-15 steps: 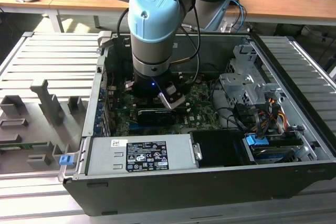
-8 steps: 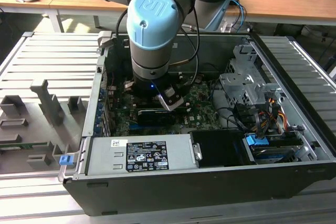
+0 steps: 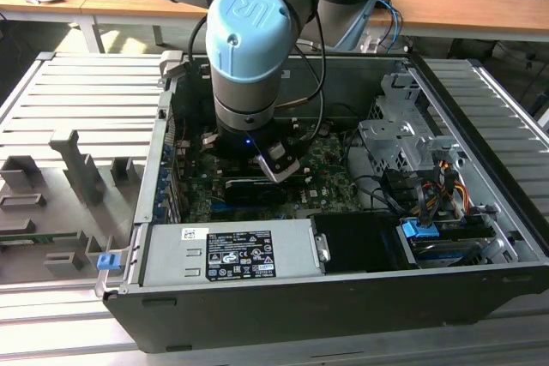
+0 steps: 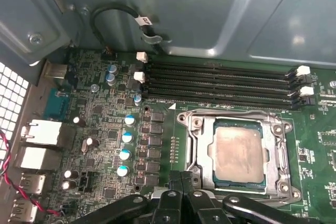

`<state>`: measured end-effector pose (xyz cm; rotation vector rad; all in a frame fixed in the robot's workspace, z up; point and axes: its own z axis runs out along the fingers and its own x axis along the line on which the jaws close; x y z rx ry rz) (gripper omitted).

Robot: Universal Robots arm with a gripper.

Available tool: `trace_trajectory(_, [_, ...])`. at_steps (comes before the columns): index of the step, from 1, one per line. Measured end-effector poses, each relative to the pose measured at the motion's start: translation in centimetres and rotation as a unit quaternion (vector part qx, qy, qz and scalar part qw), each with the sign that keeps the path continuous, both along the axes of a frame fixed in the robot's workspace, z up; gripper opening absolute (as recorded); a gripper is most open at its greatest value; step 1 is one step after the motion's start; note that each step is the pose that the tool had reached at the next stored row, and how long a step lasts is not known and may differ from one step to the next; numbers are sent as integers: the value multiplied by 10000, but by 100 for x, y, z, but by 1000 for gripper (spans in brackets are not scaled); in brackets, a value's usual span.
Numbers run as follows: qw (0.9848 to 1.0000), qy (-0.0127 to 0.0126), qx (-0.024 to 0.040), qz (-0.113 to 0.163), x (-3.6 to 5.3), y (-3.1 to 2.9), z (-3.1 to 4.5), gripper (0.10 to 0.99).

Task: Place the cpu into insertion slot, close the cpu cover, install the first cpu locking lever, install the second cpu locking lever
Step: 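Install the second cpu locking lever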

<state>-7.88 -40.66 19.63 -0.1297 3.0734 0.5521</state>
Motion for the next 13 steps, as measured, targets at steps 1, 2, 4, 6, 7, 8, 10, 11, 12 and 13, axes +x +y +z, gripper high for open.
trace_trajectory(1, [10000, 0, 0, 1, 0, 1, 24, 106])
trace_trajectory(2, [10000, -1, 1, 0, 0, 2, 30, 106])
trace_trajectory(4, [10000, 0, 0, 0, 0, 1, 47, 106])
trace_trajectory(6, [10000, 0, 0, 0, 0, 2, 55, 106])
trace_trajectory(7, [10000, 0, -1, 0, 0, 1, 65, 106])
trace_trajectory(8, [10000, 0, 0, 0, 0, 1, 71, 106])
trace_trajectory(10, [10000, 0, 0, 0, 0, 2, 88, 106])
trace_trajectory(11, [10000, 0, 0, 0, 0, 2, 92, 106])
trace_trajectory(12, [10000, 0, -1, 0, 0, 1, 102, 106])
trace_trajectory(13, [10000, 0, 0, 0, 0, 2, 111, 106])
